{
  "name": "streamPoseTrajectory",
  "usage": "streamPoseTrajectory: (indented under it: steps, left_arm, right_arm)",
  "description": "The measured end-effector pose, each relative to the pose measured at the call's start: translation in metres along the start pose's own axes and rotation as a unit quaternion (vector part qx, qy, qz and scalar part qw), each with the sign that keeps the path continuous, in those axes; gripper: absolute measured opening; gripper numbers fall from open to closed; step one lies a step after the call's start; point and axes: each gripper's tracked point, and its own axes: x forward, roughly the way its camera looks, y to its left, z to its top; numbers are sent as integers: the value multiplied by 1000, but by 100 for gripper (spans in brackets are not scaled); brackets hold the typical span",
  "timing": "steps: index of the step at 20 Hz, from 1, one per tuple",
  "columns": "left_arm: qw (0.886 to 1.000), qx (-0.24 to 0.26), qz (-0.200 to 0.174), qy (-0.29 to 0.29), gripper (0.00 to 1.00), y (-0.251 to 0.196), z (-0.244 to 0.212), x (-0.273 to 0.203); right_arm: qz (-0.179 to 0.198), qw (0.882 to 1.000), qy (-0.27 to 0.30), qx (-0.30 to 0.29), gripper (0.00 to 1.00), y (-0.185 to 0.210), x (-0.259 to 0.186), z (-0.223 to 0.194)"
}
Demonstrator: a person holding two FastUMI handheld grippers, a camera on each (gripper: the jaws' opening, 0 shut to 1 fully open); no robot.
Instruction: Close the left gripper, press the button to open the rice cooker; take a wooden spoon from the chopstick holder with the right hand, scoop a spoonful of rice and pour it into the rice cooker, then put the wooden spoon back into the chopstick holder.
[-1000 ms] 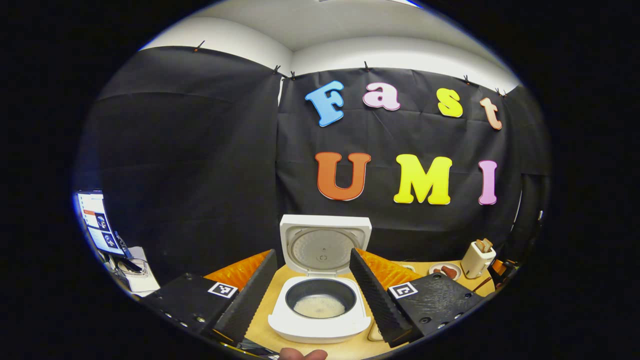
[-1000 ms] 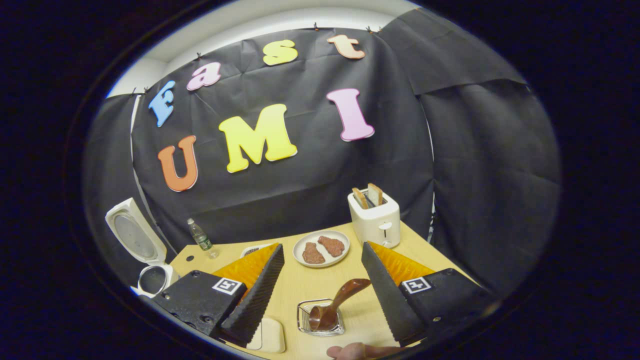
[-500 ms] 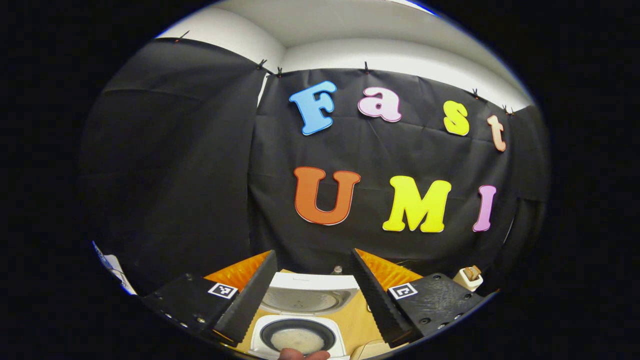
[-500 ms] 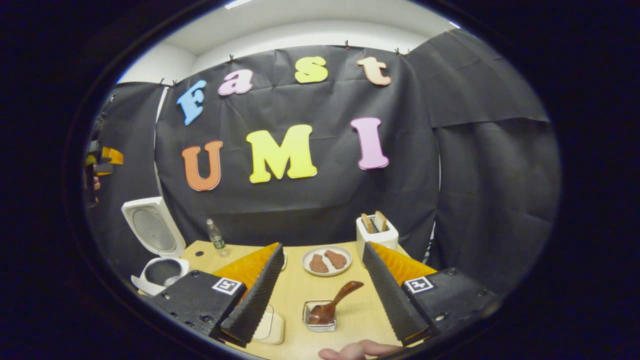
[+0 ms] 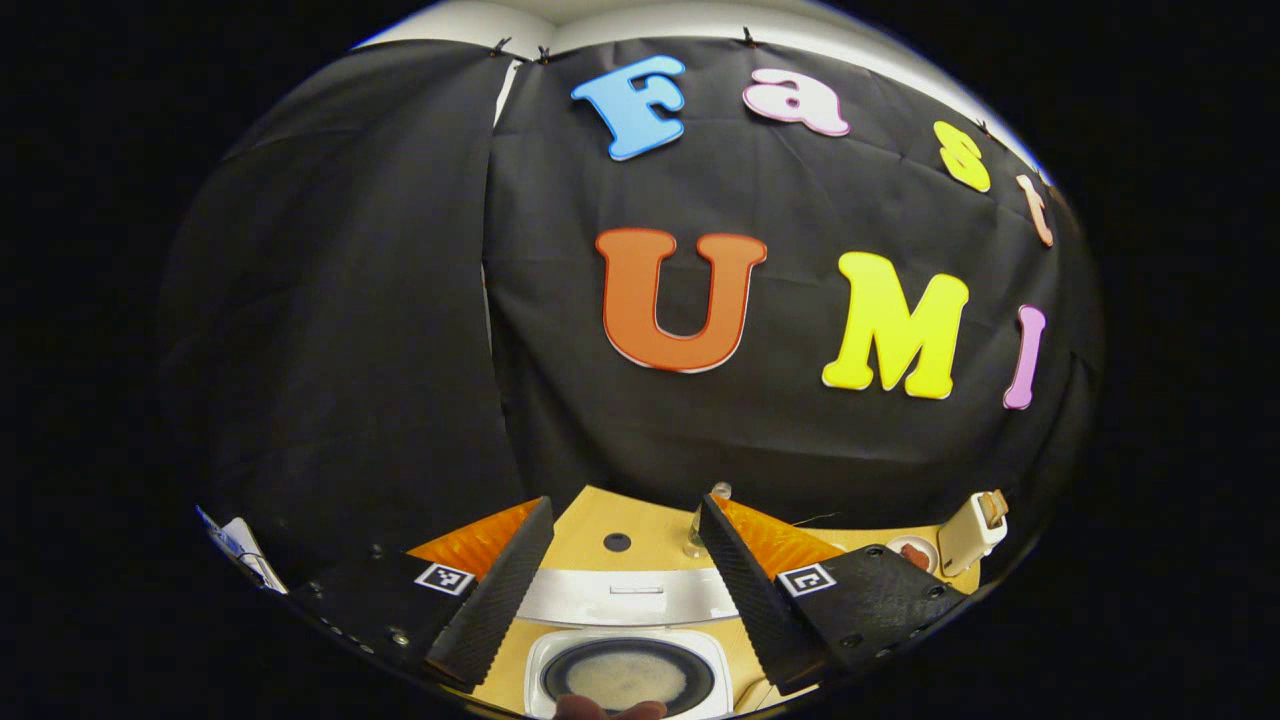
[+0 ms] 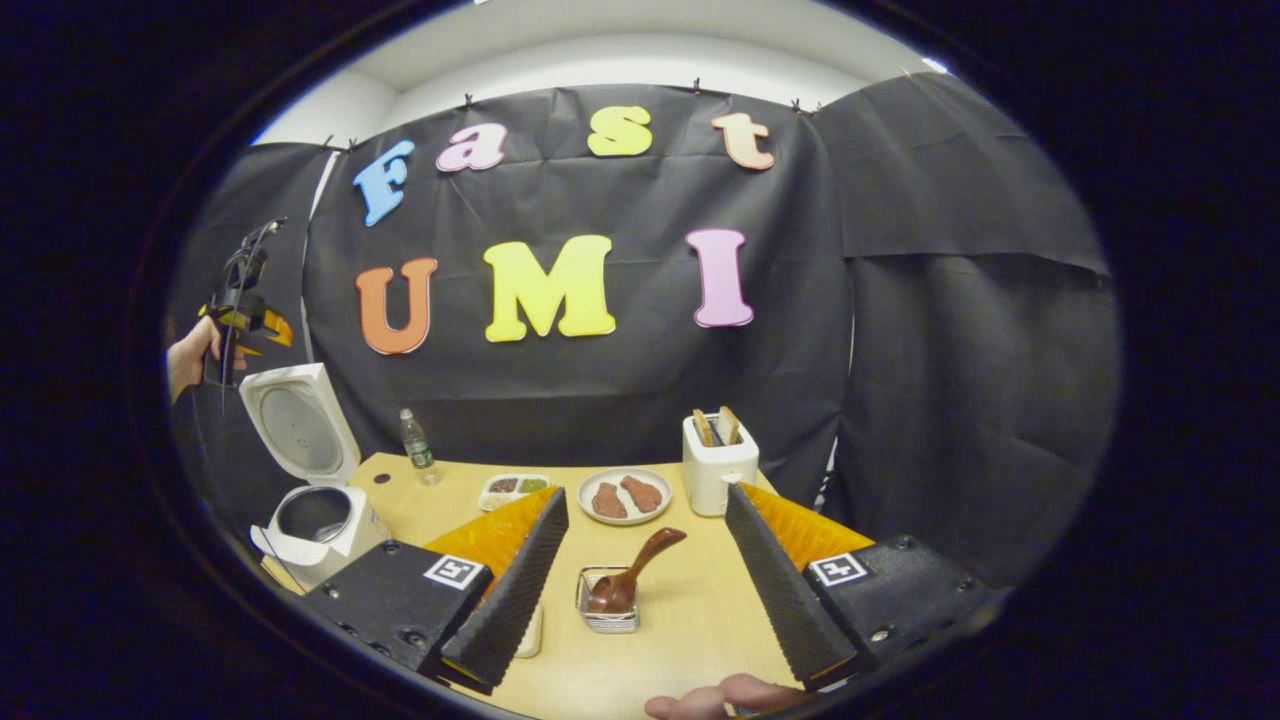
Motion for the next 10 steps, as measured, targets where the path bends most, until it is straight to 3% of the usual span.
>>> streamPoseTrajectory:
  steps: [5,10]
  left_arm:
    - [998,-10,-21,64,95,-12,-24,4]
    - [997,-4,-7,77,95,-3,-33,-4]
  right_arm:
    - [1,1000,-5,-13,100,19,-23,-2]
    - [18,1000,6,-7,99,33,-43,-17]
